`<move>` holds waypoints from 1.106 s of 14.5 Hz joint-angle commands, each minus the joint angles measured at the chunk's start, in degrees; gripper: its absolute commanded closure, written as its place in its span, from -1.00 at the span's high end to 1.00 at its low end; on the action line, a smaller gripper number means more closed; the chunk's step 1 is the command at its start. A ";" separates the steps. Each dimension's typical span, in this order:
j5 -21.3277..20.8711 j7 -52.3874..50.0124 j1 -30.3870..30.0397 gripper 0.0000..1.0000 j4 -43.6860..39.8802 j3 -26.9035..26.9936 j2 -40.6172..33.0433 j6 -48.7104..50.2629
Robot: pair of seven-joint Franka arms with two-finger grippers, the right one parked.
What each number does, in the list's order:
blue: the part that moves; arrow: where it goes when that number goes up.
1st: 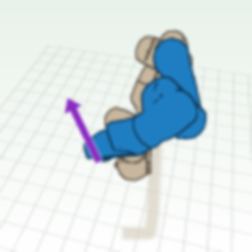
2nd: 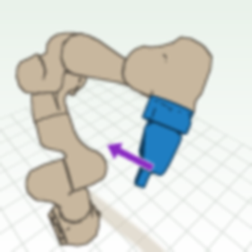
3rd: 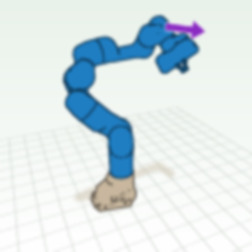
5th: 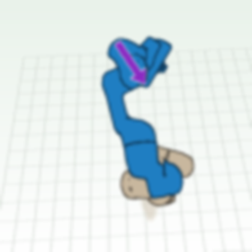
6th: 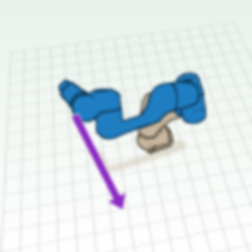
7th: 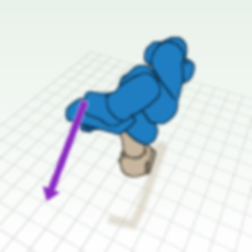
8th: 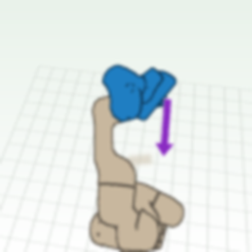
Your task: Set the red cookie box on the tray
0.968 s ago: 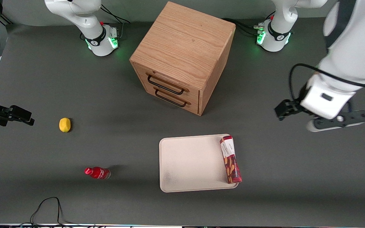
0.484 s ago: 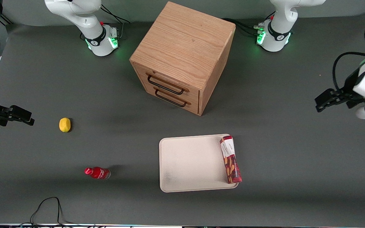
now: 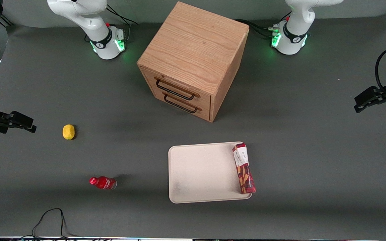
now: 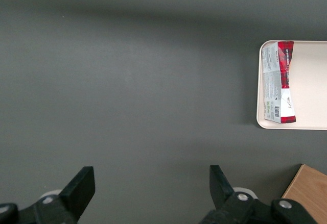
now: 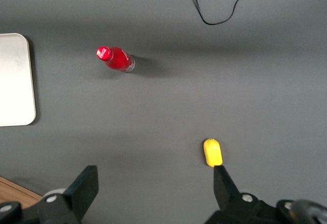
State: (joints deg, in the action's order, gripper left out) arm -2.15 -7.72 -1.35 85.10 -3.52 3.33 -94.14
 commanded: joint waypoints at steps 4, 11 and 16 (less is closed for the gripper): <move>1.01 -1.94 -0.42 1.00 2.44 -2.38 -2.63 0.09; 1.27 -1.78 1.44 1.00 2.00 -0.26 -2.46 4.05; 1.27 -1.78 1.26 1.00 1.74 -0.35 -2.45 4.84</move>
State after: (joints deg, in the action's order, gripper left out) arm -1.29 -9.01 -0.68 85.70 -4.42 2.76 -90.48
